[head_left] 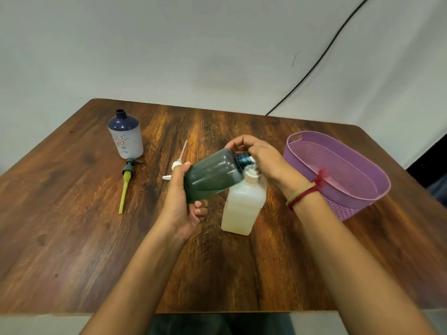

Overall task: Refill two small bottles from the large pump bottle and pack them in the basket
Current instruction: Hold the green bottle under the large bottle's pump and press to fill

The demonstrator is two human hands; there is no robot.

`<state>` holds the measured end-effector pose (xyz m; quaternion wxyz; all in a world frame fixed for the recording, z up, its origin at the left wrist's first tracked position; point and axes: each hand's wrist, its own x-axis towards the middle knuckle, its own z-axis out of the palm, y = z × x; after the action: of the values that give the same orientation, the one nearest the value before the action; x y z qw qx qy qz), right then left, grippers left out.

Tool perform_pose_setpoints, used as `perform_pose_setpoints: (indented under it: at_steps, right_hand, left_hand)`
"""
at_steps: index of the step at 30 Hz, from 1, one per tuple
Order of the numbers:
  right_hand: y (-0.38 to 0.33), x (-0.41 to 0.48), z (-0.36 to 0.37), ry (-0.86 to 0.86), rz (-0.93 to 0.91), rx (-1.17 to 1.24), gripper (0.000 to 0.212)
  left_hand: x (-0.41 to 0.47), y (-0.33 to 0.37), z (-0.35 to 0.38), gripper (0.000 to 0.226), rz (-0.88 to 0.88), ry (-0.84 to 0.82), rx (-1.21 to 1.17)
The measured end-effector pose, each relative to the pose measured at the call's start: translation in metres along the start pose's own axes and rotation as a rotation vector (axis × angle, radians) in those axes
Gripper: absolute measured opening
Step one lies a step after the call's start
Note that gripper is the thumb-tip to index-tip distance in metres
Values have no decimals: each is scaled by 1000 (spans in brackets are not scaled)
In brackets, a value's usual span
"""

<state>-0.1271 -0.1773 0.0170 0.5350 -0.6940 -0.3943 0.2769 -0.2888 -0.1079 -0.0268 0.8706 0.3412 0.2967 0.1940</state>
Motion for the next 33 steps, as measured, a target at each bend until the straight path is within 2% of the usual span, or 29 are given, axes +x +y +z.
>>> perform_pose_setpoints:
  at_steps: [4,11,17,24,33]
  right_hand:
    - [-1,3,-5,-55,50,46,46]
    - [1,0,2,6,17,-19,46]
    - [-8,0,-6,-76,90,-16,42]
    - [6,1,1,-8,46,-48,50]
    - [-13,1,-5,-30,89,-76,40]
  left_hand:
    - [1,7,2,39,38,-26,5]
    - [2,3,0,37,9,4,8]
    - [0,11,2,36,58,-38,34]
    - [3,4,-1,36,25,4,45]
    - [-3,13,4,37,63,-31,56]
